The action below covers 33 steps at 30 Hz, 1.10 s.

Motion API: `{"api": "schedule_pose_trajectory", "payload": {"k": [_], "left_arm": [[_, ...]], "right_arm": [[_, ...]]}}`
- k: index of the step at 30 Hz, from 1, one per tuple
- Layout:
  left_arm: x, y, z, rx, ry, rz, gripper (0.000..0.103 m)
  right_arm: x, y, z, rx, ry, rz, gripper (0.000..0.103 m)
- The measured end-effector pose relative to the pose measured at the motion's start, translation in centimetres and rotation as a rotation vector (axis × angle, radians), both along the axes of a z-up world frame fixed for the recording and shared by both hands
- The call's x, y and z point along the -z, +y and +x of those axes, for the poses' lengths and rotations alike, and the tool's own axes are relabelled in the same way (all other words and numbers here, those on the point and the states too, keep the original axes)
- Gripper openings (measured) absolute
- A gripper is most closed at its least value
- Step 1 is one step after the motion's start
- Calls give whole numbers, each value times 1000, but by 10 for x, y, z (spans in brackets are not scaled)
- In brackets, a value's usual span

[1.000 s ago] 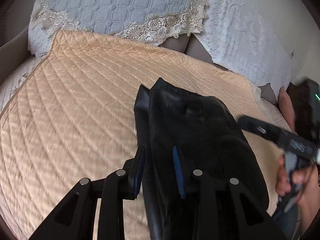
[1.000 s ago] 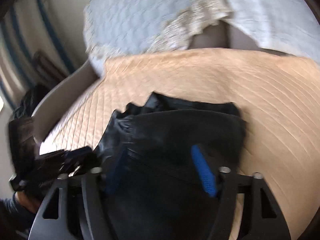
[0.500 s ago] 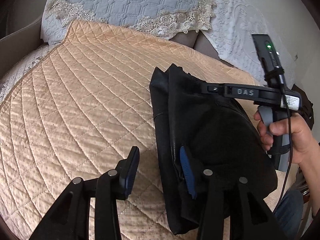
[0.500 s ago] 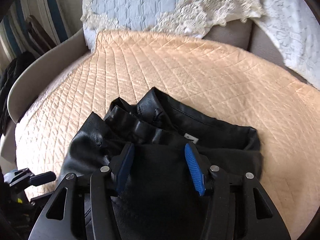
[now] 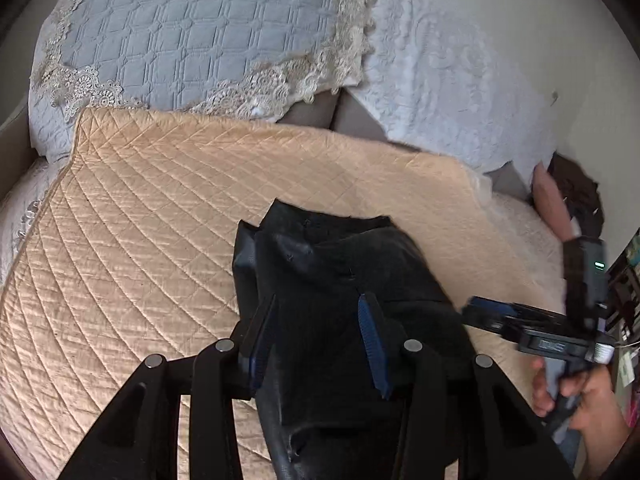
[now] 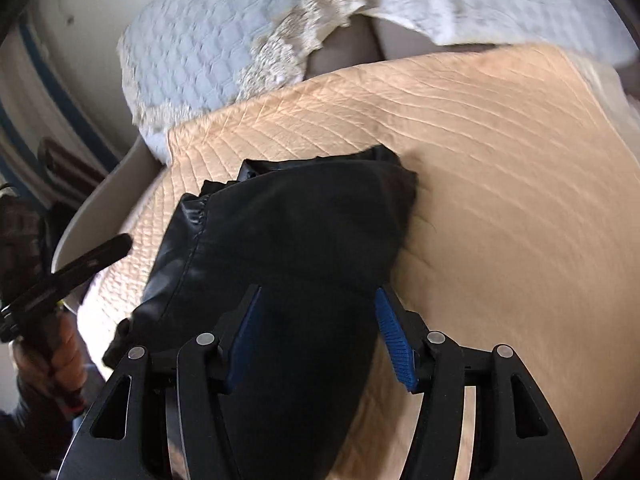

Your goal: Fold large clothes

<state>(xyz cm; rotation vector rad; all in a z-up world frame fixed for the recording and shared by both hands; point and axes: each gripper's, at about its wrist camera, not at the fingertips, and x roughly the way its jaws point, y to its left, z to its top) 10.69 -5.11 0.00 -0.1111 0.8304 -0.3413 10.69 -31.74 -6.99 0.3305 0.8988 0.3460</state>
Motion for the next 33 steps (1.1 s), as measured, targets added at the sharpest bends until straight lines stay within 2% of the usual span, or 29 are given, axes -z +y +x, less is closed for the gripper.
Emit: {"api": "schedule_pose_trajectory", "payload": {"k": [2, 4, 6, 8, 10, 12, 15, 17, 20, 22, 25, 26, 27, 30, 33], "left_arm": [[5, 0, -13, 32, 3, -22, 43], [20, 0, -31, 52, 18, 7, 43], [44, 0, -46, 48, 60, 47, 44], [53, 7, -56, 18, 61, 40, 53], [50, 17, -59, -3, 88, -21, 53], [42, 22, -56, -20, 96, -45, 52], [21, 15, -49, -16, 22, -35, 51], [8, 7, -39, 1, -15, -57, 51], [-4, -14, -17, 81, -80, -74, 51], [4, -24, 7, 105, -56, -72, 51], [30, -26, 47, 64, 31, -25, 51], [40, -21, 59, 29, 74, -28, 47], [49, -13, 70, 2, 137, -66, 44], [55, 1, 69, -14, 171, -164, 42], [49, 3, 37, 11, 135, -128, 43]], "right_arm": [[5, -4, -15, 5, 4, 43, 58], [16, 4, -29, -30, 49, 31, 58], [27, 8, -38, -47, 57, 32, 61], [34, -1, -39, -26, 93, 106, 65], [32, -7, -36, -21, 118, 144, 66], [24, -12, -32, -20, 86, 122, 66], [19, -19, -13, -6, 66, 148, 66], [23, -20, 6, -2, 80, 194, 66], [36, -17, 30, -14, 110, 258, 66], [47, -15, 43, 11, 133, 255, 67], [51, -19, 48, 21, 137, 294, 68], [50, -20, 47, 22, 136, 298, 68], [49, -20, 46, 21, 133, 301, 68], [49, -19, 40, 20, 129, 309, 68], [48, -18, 35, -17, 131, 312, 69]]}}
